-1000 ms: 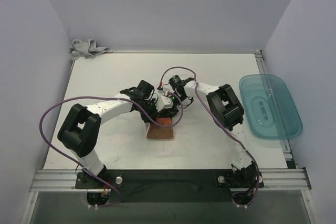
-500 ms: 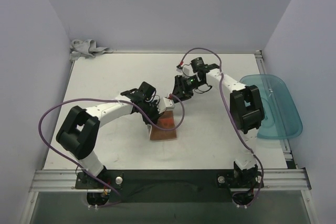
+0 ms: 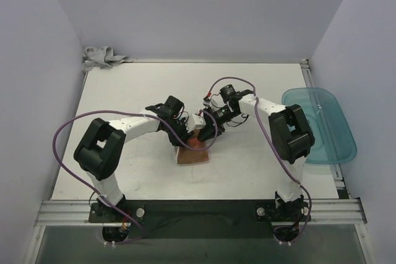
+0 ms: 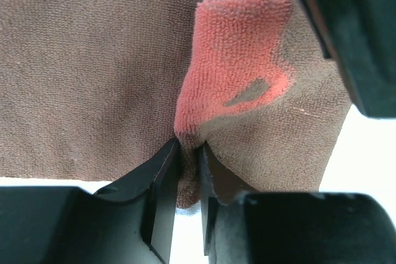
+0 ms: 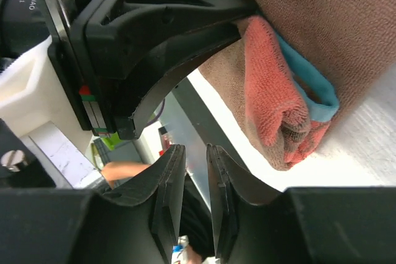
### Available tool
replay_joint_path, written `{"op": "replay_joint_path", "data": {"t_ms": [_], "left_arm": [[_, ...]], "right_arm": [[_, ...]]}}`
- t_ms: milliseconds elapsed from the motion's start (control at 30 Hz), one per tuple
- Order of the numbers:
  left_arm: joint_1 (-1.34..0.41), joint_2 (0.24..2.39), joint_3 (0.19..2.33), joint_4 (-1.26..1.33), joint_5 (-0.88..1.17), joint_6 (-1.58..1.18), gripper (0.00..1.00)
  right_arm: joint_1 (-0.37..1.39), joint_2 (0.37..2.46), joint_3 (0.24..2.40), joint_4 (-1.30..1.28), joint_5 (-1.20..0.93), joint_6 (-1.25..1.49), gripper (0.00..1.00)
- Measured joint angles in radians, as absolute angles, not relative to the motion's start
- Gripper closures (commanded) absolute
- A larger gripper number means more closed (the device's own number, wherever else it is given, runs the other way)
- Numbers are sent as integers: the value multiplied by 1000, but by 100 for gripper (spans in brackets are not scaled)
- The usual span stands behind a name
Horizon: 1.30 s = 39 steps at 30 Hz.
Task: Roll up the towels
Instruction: Roll the towel
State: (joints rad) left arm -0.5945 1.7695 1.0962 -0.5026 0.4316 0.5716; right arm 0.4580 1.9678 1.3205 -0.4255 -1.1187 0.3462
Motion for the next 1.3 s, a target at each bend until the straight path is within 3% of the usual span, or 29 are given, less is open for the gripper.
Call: {"op": "replay_joint_path", "data": {"t_ms": [300,500,667,867,1067,1300], "left_arm": [[-576,1769,1097,-494,442,580,56],[-549,1769,1092,-483,455,593,36],[-516,1761,1075,-466,473,608,36],[-452,1755,1061,-463,475,649,35],[-364,1719,1102,-529,449,706,29],[-396,1388,1098,-557,444,715,23]], "right_arm": [[482,2009,1312,-360,-1126,416,86],[488,2122,1311,-352,-1080,411,94],[484,2149,1311,-352,-1053,402,97],[484,2149,1312,-354,-1040,391,96],[480,2094,1328,-384,-975,358,88],[459,1875,1351,-410,-925,306,80]]}}
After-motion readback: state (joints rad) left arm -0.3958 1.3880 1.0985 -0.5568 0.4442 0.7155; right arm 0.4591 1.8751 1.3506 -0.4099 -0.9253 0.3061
